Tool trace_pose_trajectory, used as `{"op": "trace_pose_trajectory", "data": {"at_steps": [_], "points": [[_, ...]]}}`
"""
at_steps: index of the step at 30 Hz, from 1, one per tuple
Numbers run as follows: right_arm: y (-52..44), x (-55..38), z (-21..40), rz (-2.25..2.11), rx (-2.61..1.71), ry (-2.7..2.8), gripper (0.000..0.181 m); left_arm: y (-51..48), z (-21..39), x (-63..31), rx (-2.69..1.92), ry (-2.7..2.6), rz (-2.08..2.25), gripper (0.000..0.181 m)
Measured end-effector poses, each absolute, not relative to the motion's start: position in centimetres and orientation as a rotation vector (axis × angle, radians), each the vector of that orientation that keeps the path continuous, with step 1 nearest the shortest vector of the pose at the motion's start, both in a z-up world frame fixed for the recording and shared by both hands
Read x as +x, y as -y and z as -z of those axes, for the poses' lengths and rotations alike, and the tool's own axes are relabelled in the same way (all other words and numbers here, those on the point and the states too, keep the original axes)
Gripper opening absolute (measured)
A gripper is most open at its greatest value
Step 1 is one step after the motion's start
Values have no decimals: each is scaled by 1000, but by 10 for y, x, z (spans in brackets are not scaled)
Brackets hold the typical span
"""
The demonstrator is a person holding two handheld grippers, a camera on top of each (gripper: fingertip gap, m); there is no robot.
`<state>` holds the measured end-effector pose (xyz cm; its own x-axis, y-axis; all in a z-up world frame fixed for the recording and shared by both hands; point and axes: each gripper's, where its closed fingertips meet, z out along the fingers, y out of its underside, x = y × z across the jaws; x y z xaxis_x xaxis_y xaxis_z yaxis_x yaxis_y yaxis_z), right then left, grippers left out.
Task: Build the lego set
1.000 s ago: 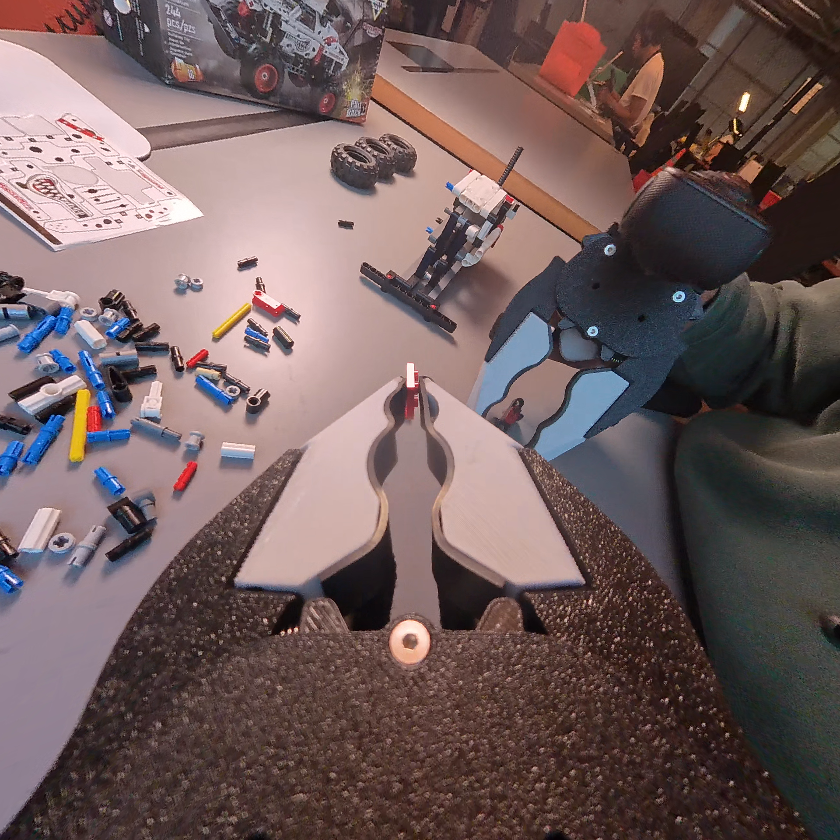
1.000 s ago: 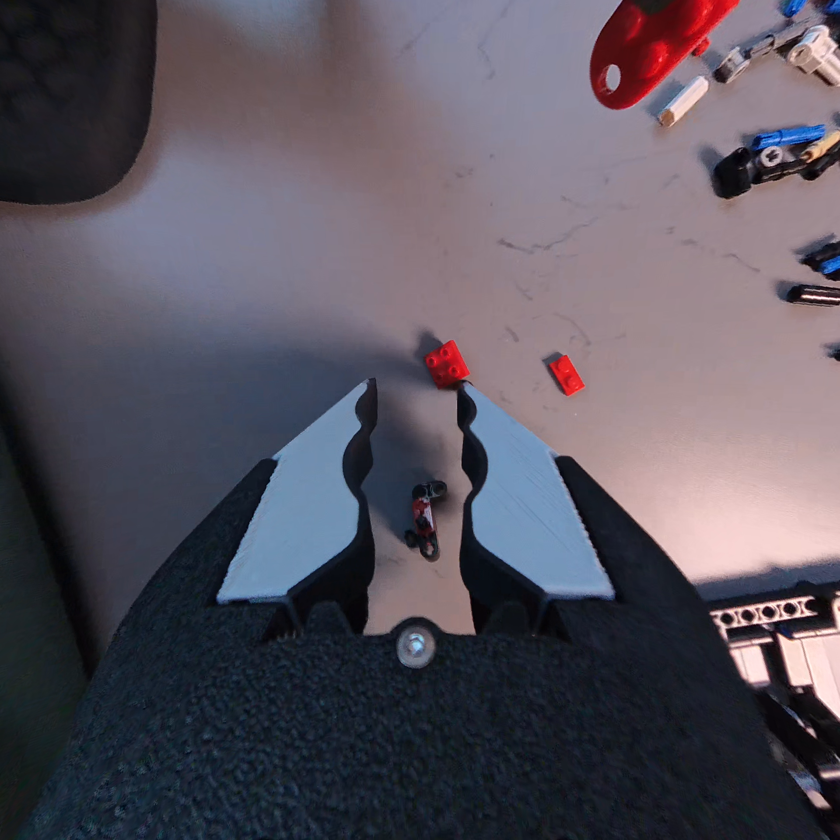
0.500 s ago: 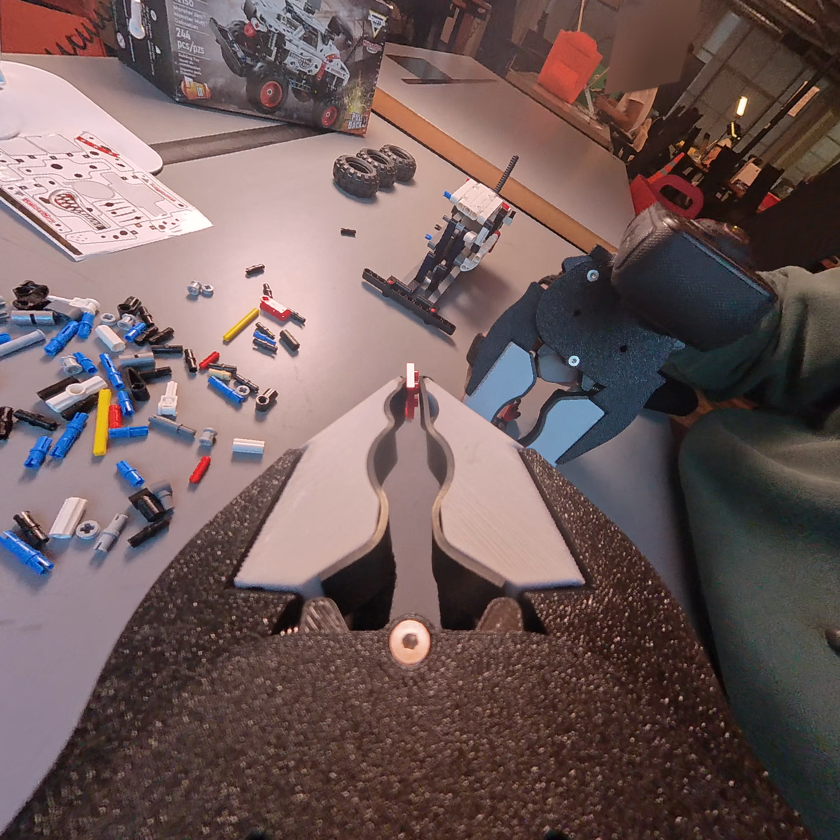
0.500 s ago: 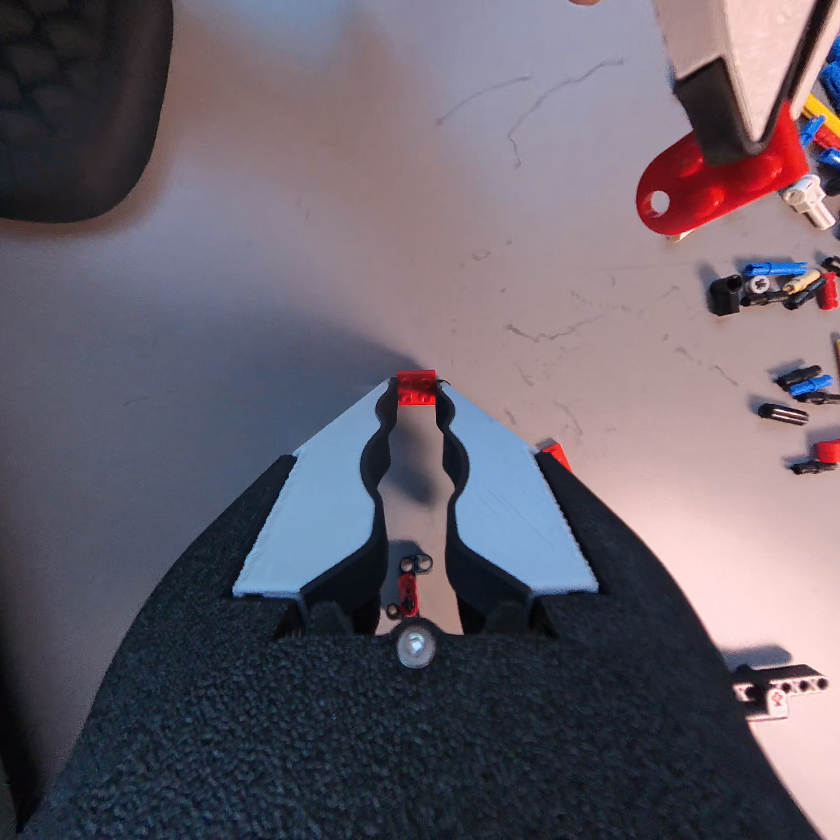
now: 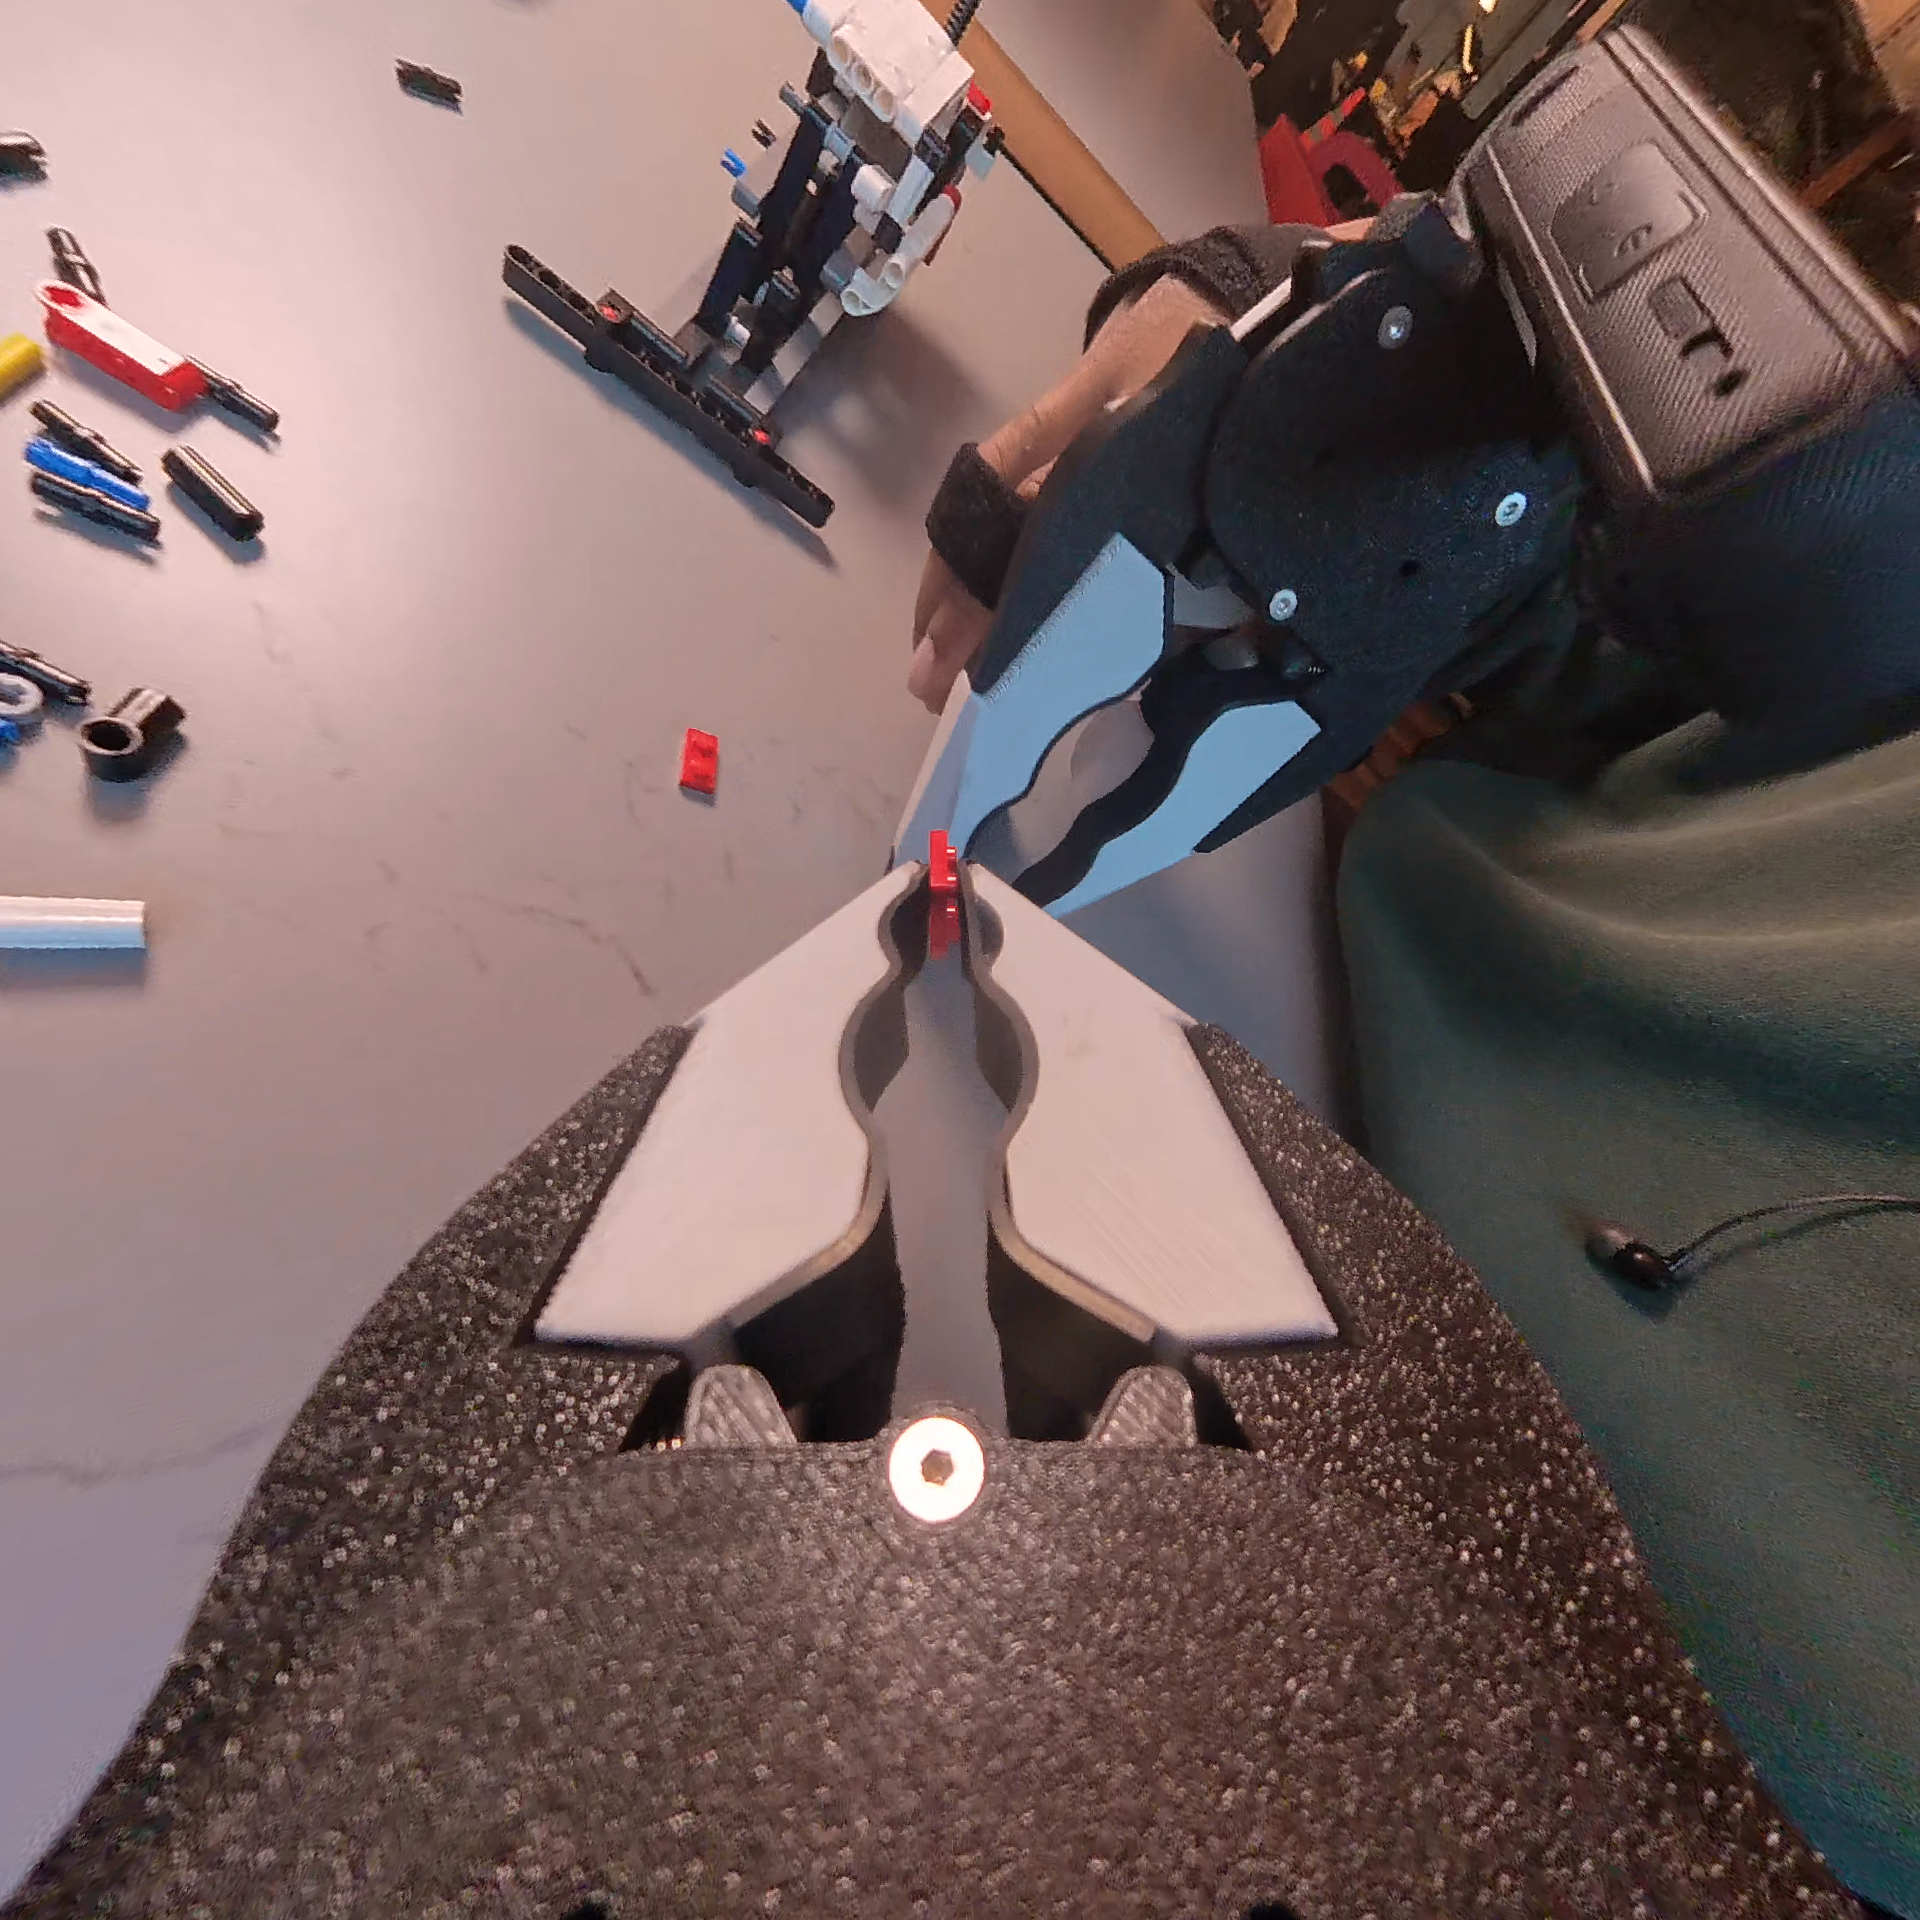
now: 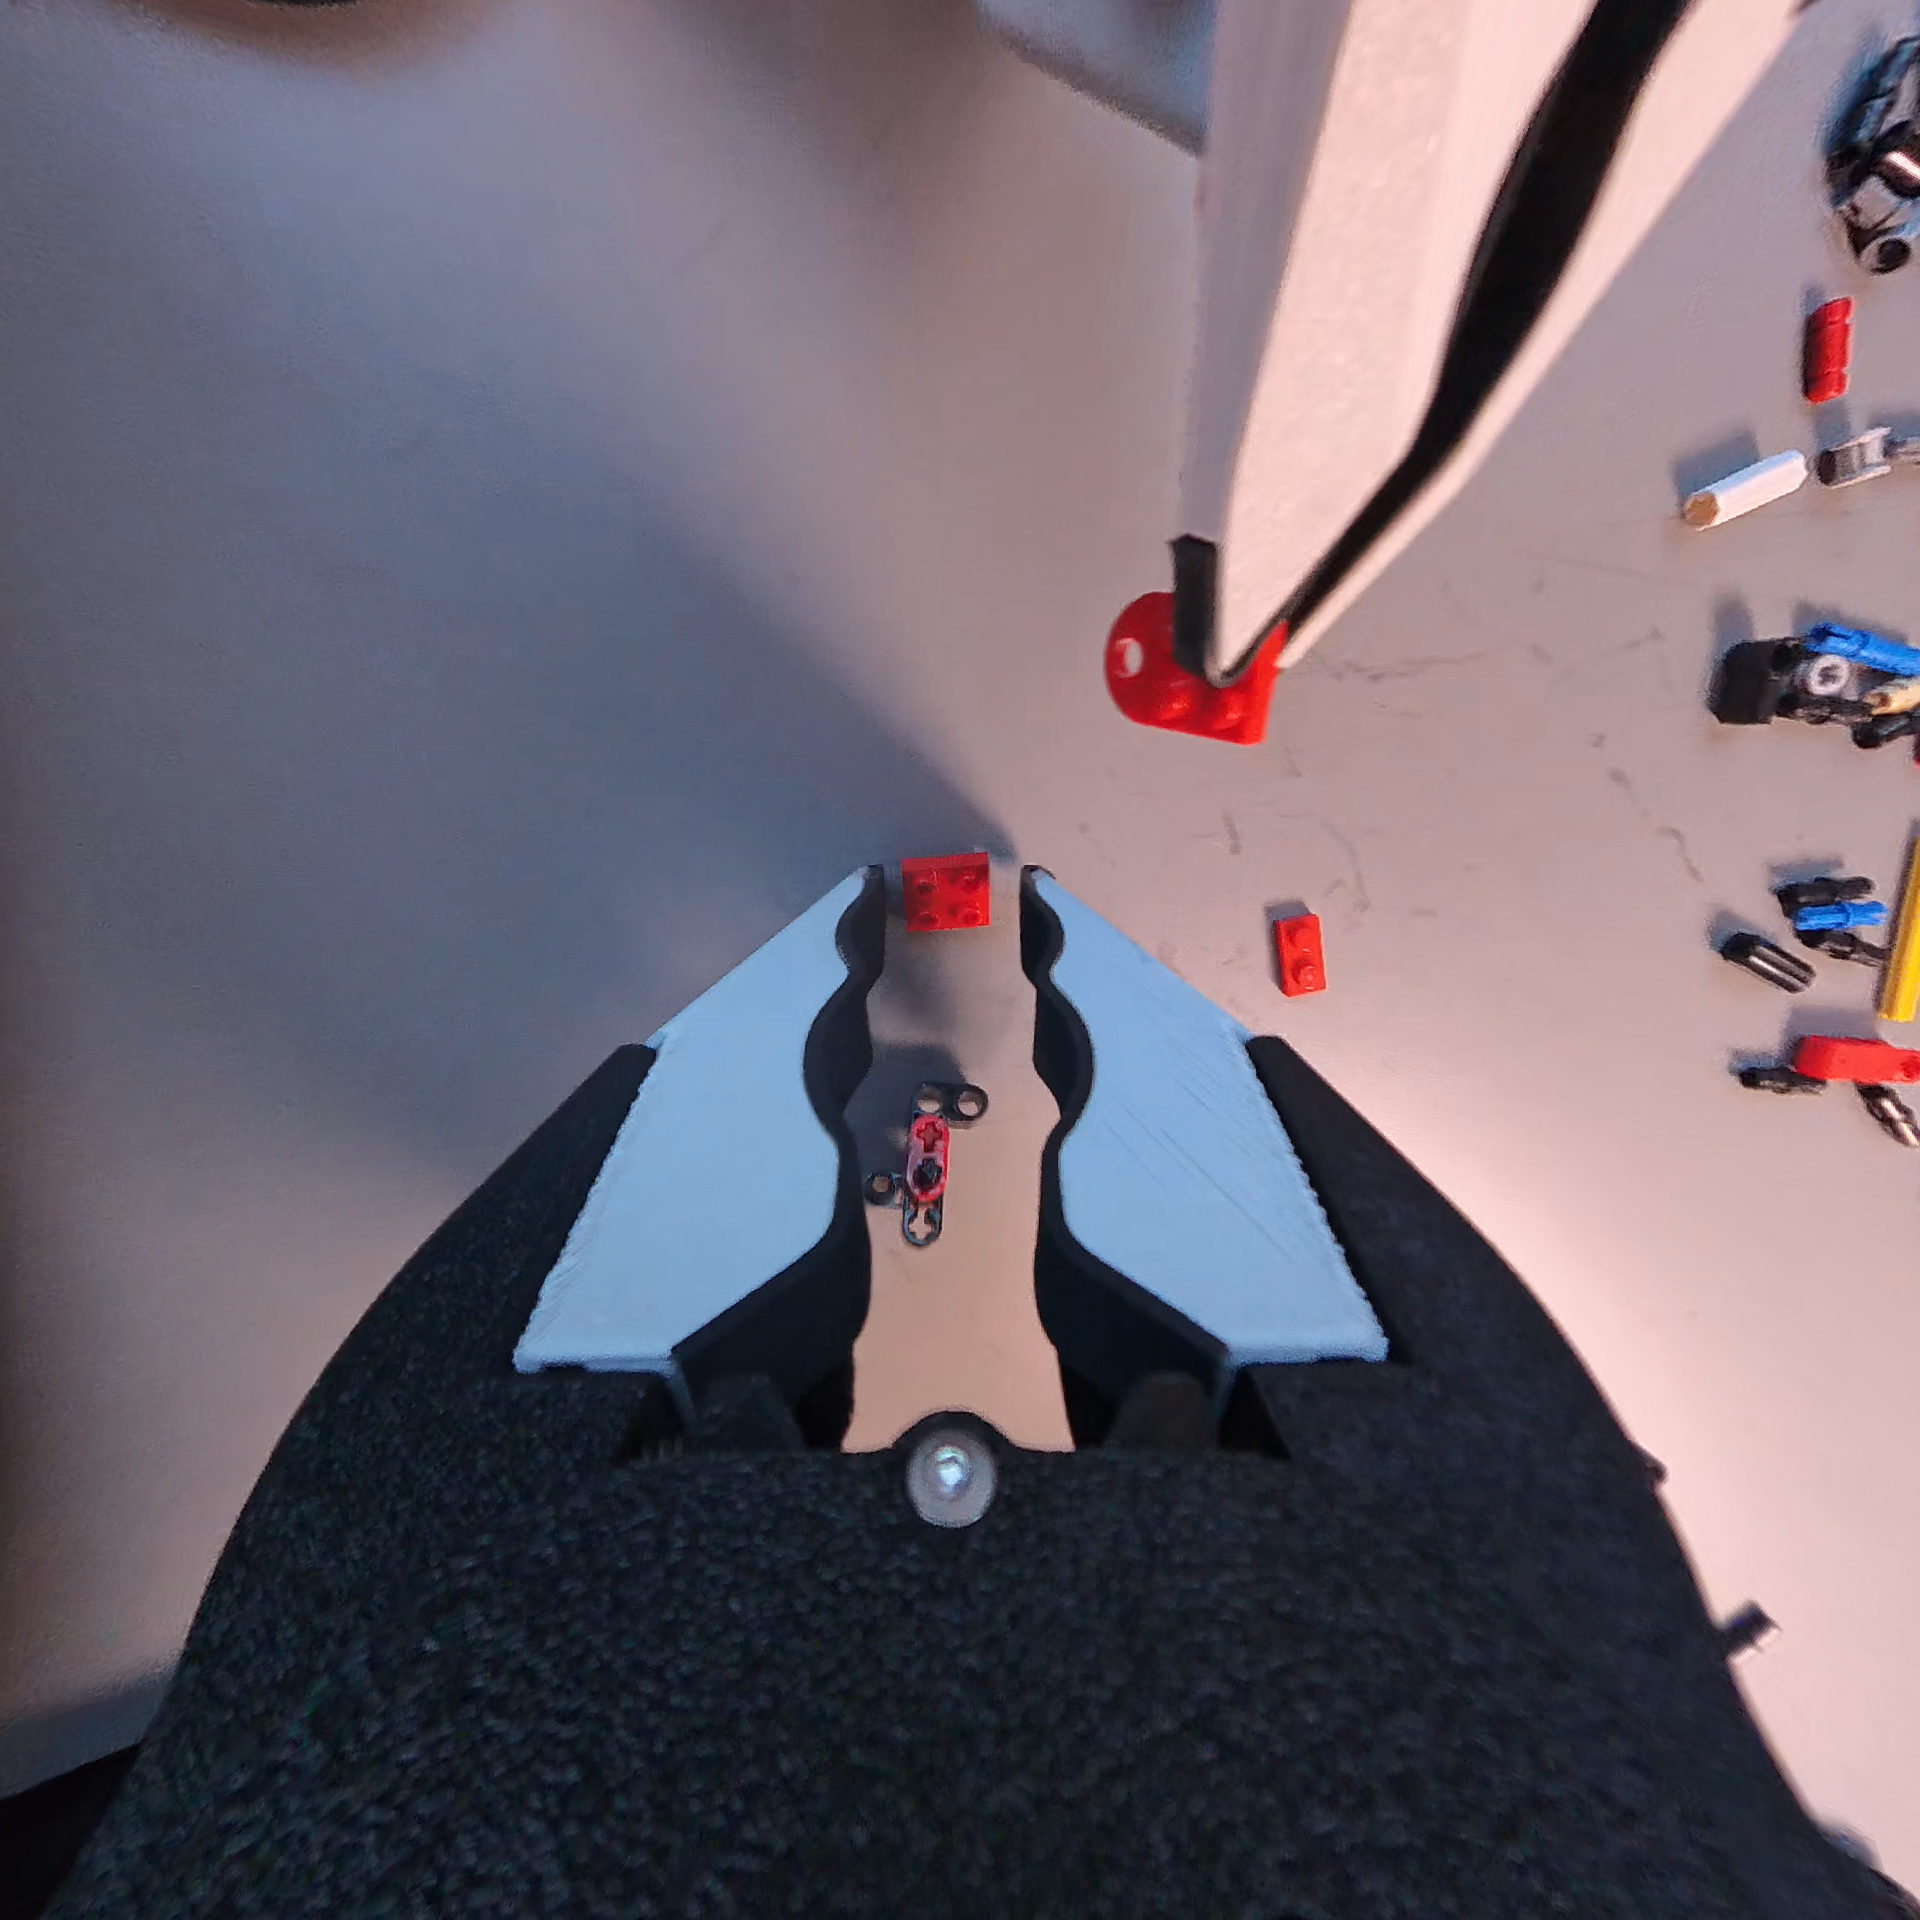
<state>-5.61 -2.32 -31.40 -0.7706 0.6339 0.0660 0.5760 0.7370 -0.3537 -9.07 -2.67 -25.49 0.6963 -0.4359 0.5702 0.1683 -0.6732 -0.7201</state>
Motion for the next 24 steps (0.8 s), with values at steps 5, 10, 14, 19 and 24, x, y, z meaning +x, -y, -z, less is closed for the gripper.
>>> {"op": "trace_pose_trajectory", "data": {"at_steps": [5, 10, 14, 19, 24], "points": [[20, -63, 278, -762, -960, 2565, 29, 31, 249, -79, -2054, -199, 1132, 5], [23, -67, 243, -1128, -1067, 2364, 10, 32, 241, -62, -1994, -235, 1253, 5], [31, -60, 241, -1367, -1183, 2343, 9, 31, 241, -54, -1990, -256, 1263, 5], [34, -56, 245, -1477, -1231, 2326, 7, 32, 242, -49, -1994, -286, 1261, 5], [33, -53, 239, -1623, -1284, 2240, 5, 32, 236, -46, -1956, -306, 1269, 5]]}}
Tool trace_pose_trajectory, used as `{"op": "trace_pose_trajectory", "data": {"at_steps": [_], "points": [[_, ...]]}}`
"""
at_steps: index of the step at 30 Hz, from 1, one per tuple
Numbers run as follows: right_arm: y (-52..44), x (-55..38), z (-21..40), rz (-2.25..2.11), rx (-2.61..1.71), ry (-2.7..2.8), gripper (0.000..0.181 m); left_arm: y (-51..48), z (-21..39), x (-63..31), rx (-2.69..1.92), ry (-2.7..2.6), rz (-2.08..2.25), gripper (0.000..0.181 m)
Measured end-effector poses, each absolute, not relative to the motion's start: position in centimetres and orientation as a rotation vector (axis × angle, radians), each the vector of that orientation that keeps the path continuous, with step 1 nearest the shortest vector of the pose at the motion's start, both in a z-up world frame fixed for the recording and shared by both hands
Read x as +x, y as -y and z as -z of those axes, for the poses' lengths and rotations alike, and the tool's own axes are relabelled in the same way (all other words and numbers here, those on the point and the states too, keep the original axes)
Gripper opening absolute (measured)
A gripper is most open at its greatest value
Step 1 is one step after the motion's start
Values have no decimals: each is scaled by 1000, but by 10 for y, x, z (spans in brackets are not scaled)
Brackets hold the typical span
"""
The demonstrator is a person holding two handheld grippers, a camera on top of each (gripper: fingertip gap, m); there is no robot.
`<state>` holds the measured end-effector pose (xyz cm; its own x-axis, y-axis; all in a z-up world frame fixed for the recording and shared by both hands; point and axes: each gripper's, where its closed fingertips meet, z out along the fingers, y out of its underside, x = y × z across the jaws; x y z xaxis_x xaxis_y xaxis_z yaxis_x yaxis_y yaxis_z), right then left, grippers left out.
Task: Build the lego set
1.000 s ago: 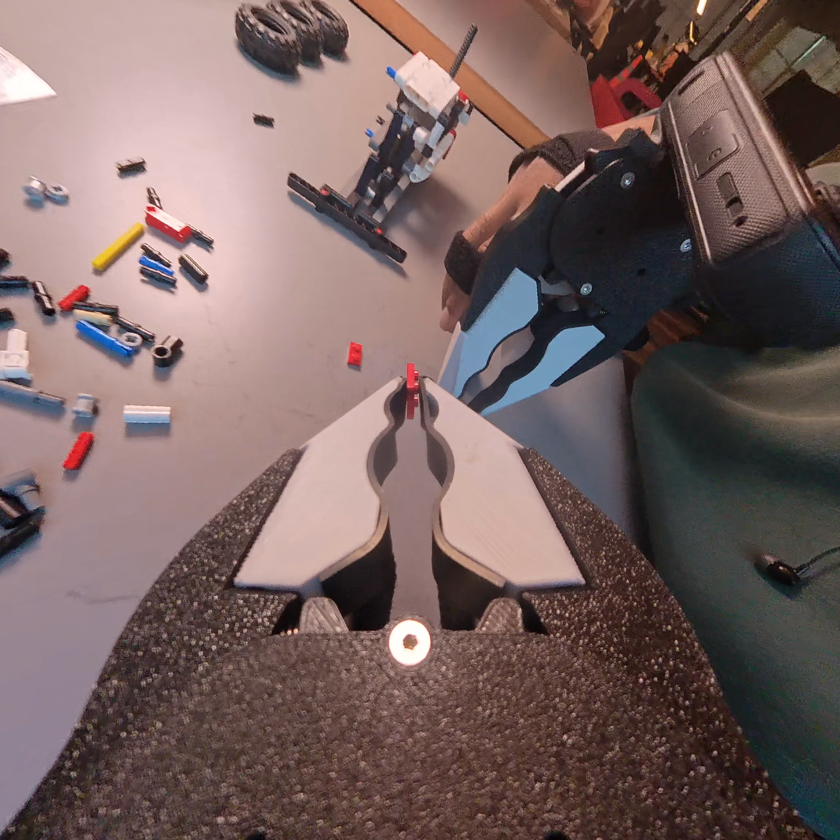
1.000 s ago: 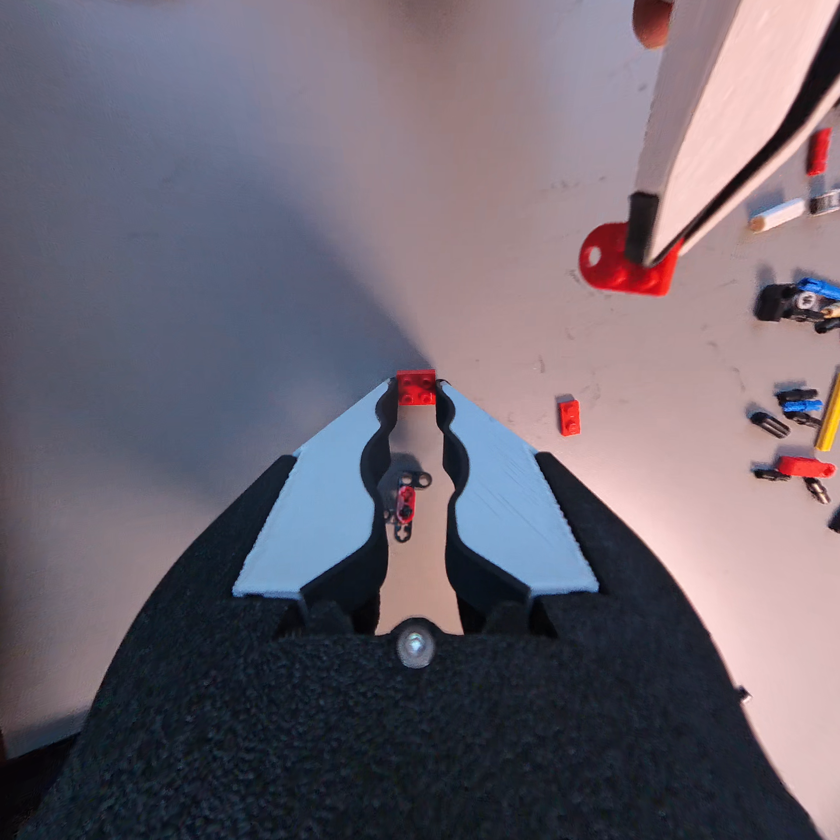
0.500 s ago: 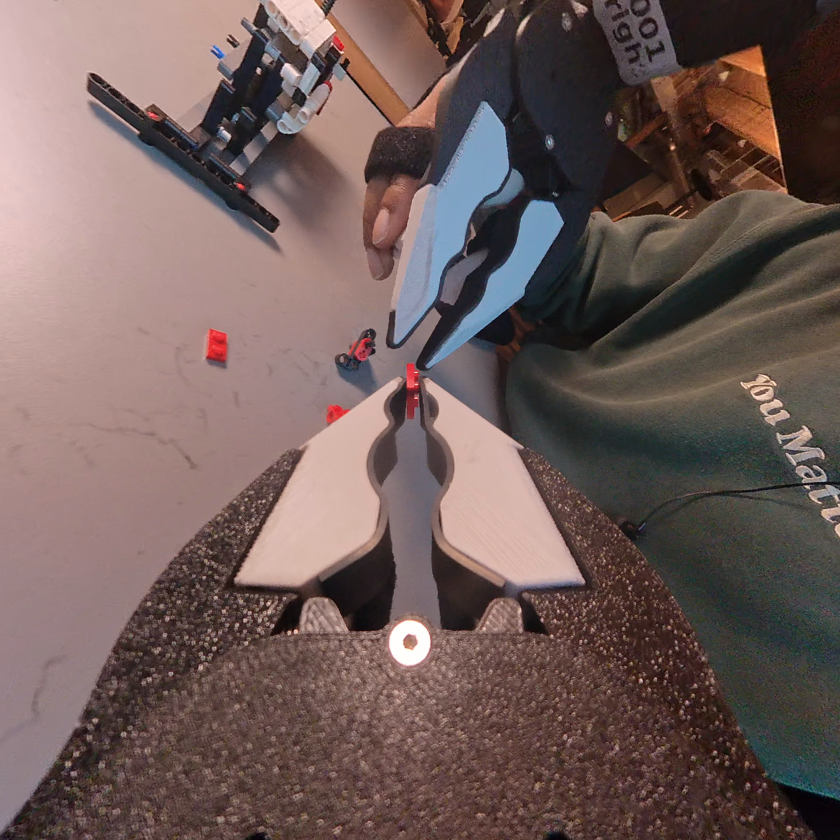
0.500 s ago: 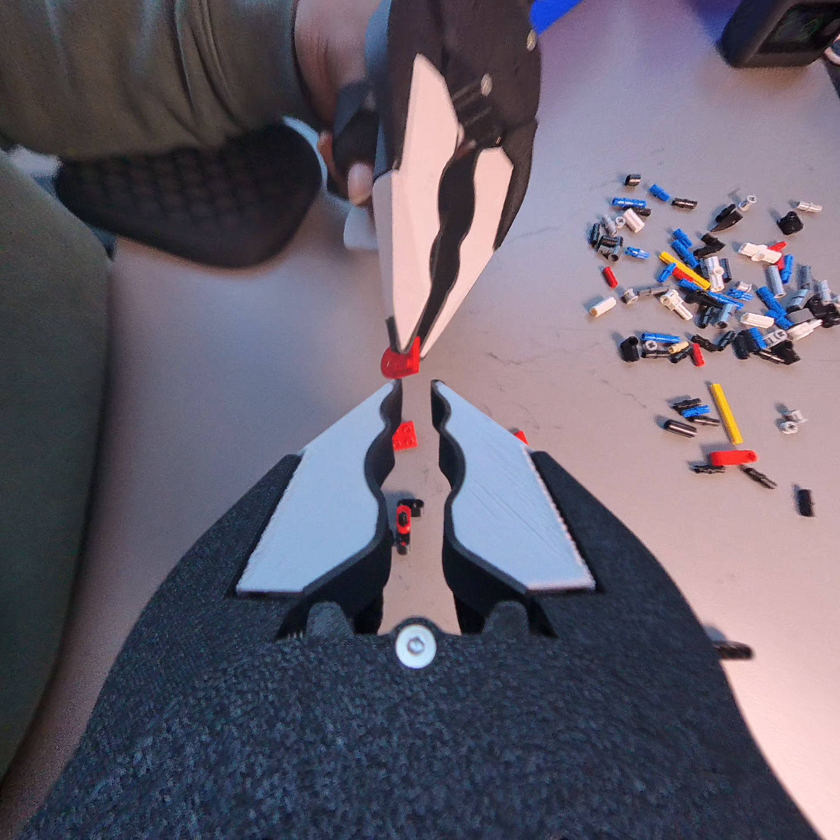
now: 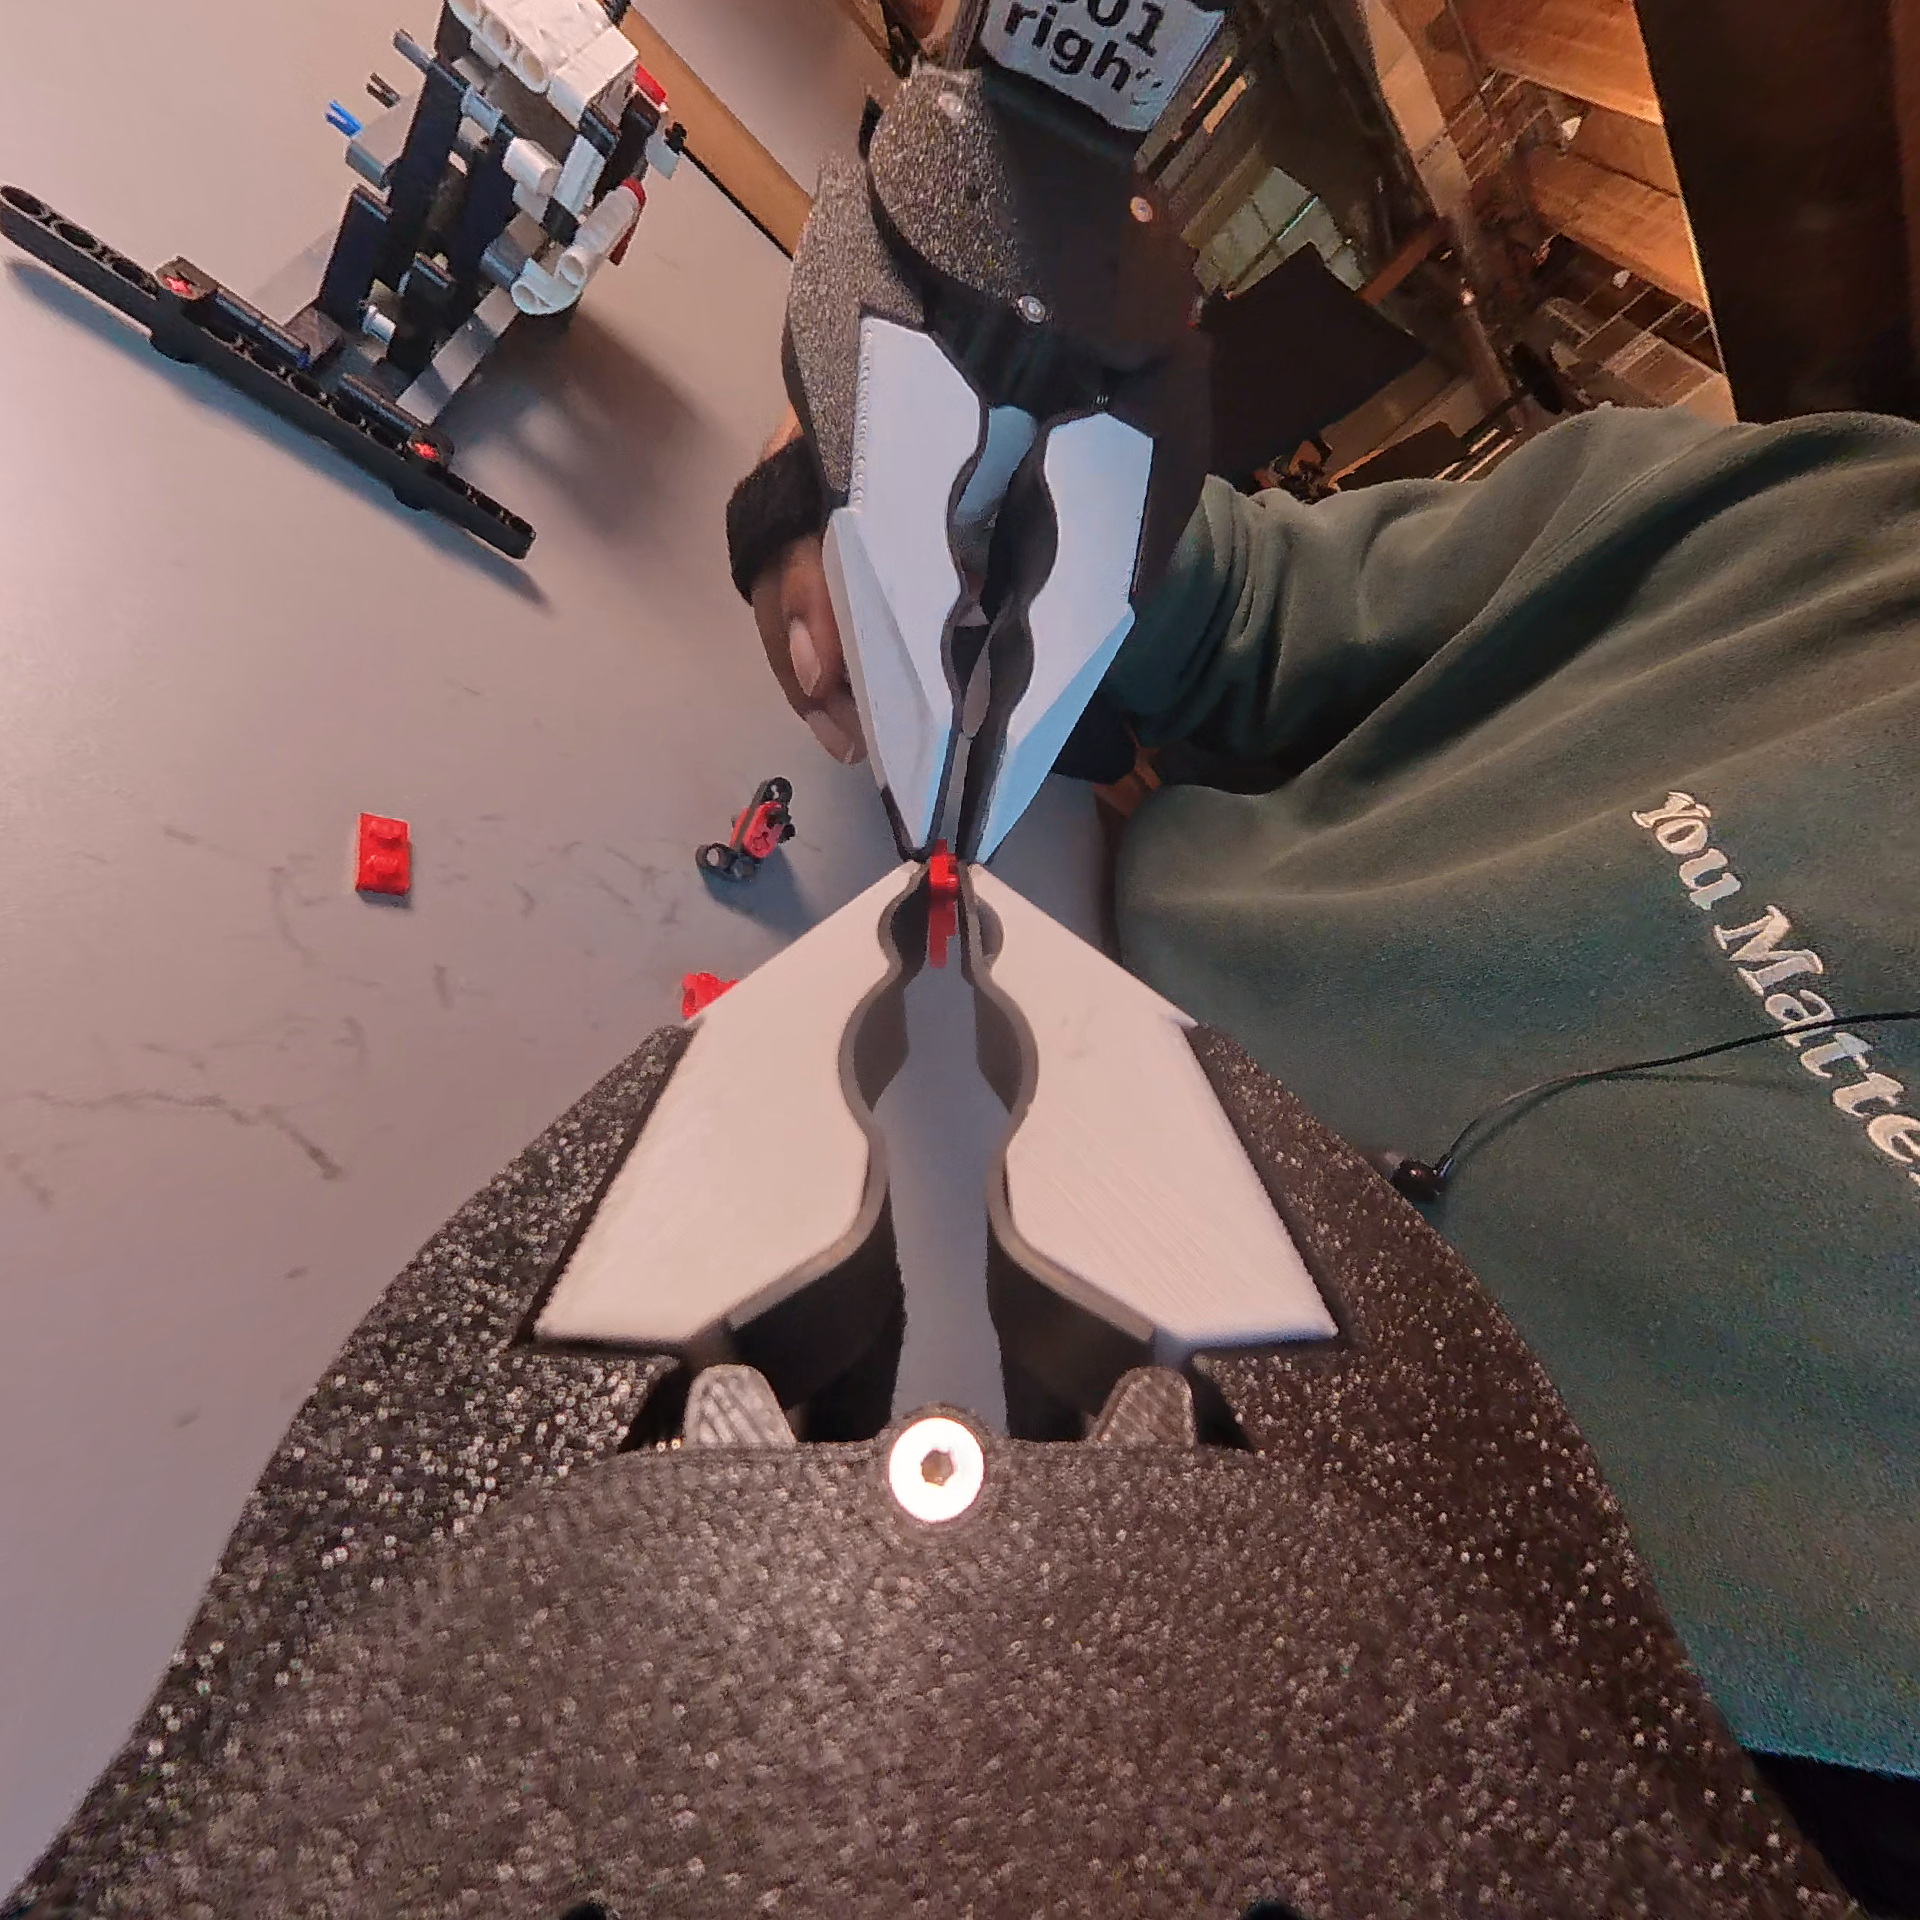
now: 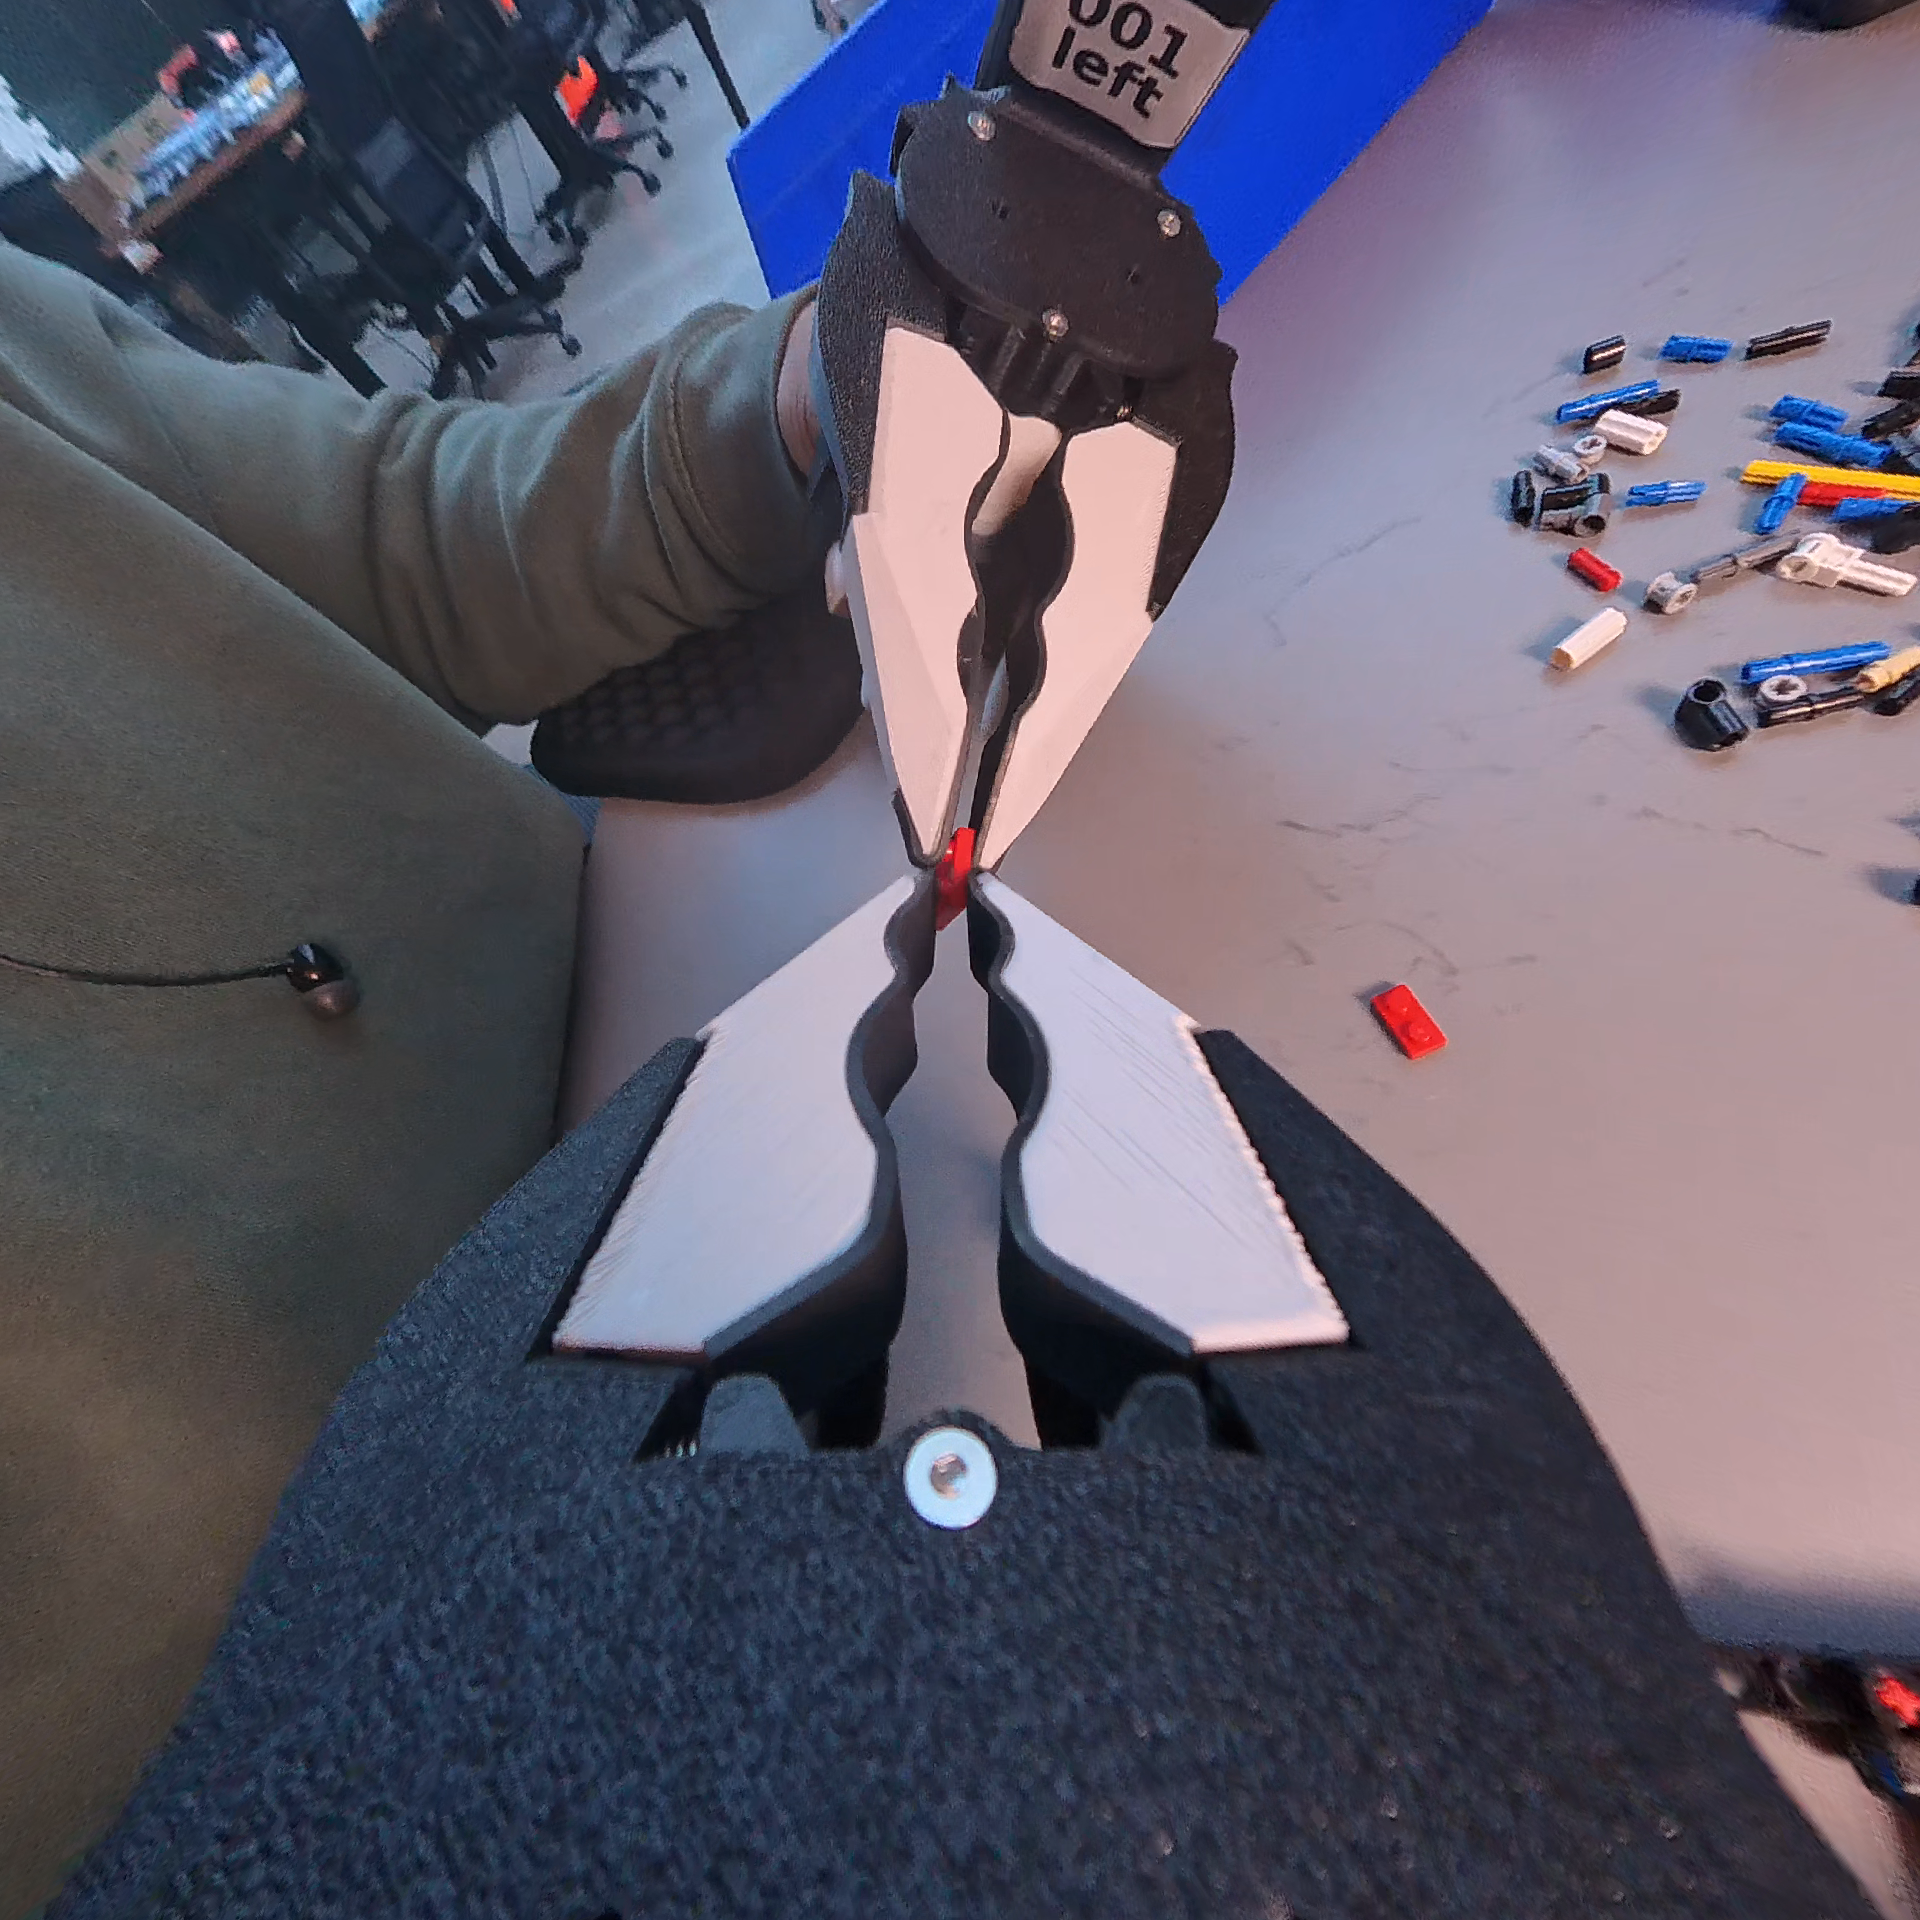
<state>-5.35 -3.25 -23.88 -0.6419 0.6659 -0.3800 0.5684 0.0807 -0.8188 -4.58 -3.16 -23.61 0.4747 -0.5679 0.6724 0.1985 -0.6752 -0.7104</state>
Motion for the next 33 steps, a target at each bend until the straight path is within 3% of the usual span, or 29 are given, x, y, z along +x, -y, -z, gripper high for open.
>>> {"op": "trace_pose_trajectory", "data": {"at_steps": [10, 17, 23, 33], "points": [[12, -64, 216, -1844, -1364, 1893, 4, 18, 220, -61, -1858, -272, 1103, 6], [-16, -76, 192, -2002, -1493, 1496, 4, 4, 209, -76, -1818, -311, 680, 36], [-21, -84, 185, -2168, -1653, 1179, 4, -6, 197, -78, -1772, -383, 216, 31], [-17, -84, 186, -2351, -1782, 1034, 4, -9, 193, -80, -1739, -445, -12, 23]]}}
